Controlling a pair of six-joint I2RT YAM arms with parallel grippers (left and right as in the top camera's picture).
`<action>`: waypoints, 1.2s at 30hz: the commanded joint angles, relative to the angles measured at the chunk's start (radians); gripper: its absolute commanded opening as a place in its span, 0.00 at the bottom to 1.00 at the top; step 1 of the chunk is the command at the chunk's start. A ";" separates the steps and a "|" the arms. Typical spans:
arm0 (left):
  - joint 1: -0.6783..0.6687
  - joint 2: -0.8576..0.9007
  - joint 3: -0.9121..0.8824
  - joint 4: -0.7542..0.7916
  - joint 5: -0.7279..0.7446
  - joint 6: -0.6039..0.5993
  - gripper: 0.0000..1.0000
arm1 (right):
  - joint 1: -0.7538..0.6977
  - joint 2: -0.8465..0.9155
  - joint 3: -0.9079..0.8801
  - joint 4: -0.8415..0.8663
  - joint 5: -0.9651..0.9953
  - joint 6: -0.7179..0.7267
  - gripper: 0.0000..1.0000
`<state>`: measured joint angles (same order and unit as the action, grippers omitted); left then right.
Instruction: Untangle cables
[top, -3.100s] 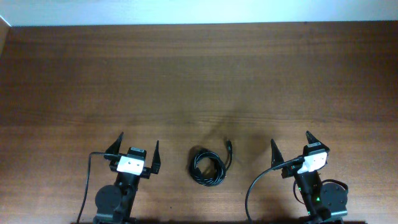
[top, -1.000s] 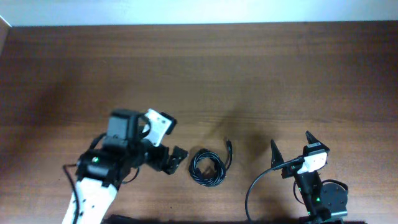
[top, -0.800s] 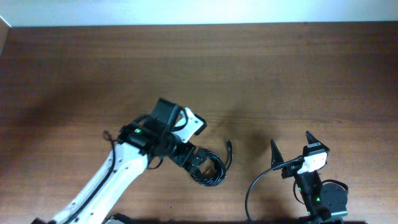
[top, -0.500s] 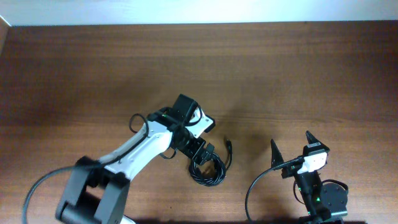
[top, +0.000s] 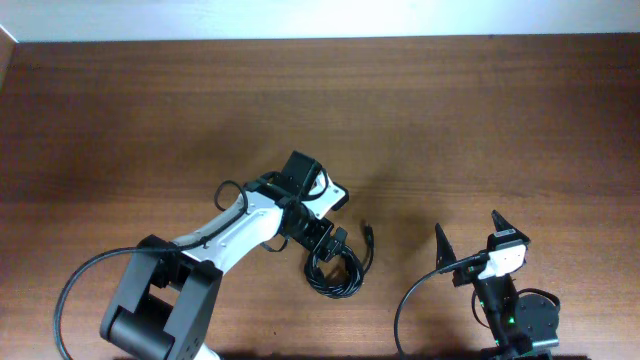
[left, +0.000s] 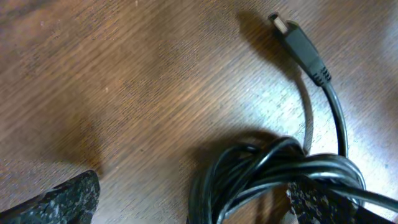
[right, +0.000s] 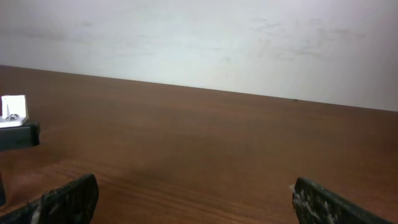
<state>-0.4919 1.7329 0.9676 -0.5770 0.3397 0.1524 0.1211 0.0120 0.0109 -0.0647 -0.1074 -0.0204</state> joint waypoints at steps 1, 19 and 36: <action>-0.003 0.019 -0.037 0.033 -0.014 -0.009 0.99 | -0.004 -0.006 -0.005 -0.006 -0.013 0.002 0.99; -0.003 0.019 -0.037 0.102 0.351 -0.010 0.00 | -0.004 -0.006 -0.005 -0.006 -0.013 0.002 0.99; 0.004 0.145 -0.031 0.842 -0.125 -0.325 0.00 | -0.004 -0.006 -0.005 -0.004 -0.013 0.001 0.99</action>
<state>-0.4908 1.7927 0.9279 0.1940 0.2699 -0.0822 0.1211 0.0120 0.0109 -0.0643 -0.1070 -0.0227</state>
